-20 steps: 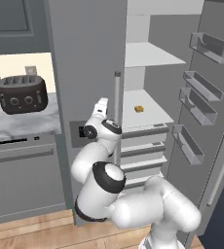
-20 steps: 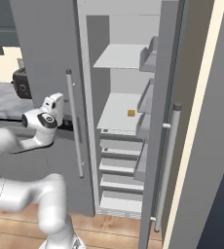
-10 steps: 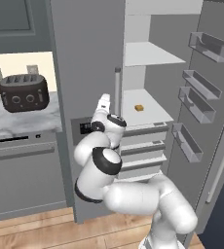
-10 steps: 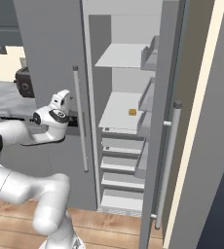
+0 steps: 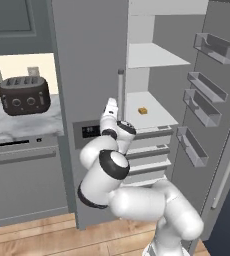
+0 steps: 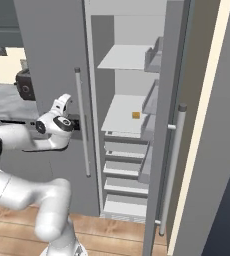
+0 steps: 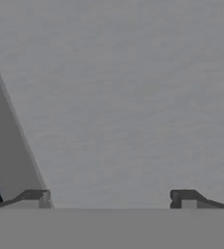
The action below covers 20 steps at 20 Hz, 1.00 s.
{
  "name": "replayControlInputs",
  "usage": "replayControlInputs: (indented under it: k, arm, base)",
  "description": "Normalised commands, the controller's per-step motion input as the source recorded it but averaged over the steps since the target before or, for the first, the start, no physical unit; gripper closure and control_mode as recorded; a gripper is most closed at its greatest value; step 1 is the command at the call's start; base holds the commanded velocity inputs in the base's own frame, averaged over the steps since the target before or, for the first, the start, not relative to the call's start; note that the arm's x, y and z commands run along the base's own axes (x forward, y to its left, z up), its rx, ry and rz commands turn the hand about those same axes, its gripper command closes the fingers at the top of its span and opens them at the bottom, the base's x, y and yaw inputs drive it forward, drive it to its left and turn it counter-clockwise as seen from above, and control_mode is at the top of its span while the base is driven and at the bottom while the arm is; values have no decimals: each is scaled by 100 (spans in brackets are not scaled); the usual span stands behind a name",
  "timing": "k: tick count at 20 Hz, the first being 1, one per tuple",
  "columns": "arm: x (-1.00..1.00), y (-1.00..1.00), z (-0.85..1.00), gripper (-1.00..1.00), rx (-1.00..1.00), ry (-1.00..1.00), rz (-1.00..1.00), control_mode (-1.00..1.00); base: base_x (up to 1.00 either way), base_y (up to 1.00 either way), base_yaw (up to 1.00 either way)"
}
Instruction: There's a steak in the fridge that needs to be moved to the freezer for freezing. Pick up the steak from the fridge, place it on any shelf in the freezer, and close the fridge and freezer doors when done.
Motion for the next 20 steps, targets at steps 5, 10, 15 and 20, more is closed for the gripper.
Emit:
replayControlInputs:
  k: [5, 10, 15, 20]
  arm:
    - [-93, 5, 52, -100, 9, -4, 0, -100]
    - [-97, 11, 78, -100, 10, -15, 0, -100]
    - [-78, 11, 100, -100, 13, -21, 0, -100]
    - [-84, -3, 100, -100, 17, -10, -4, -100]
  base:
    - [0, 0, 0]
    - [0, 0, 0]
    - [0, 0, 0]
    - [0, 0, 0]
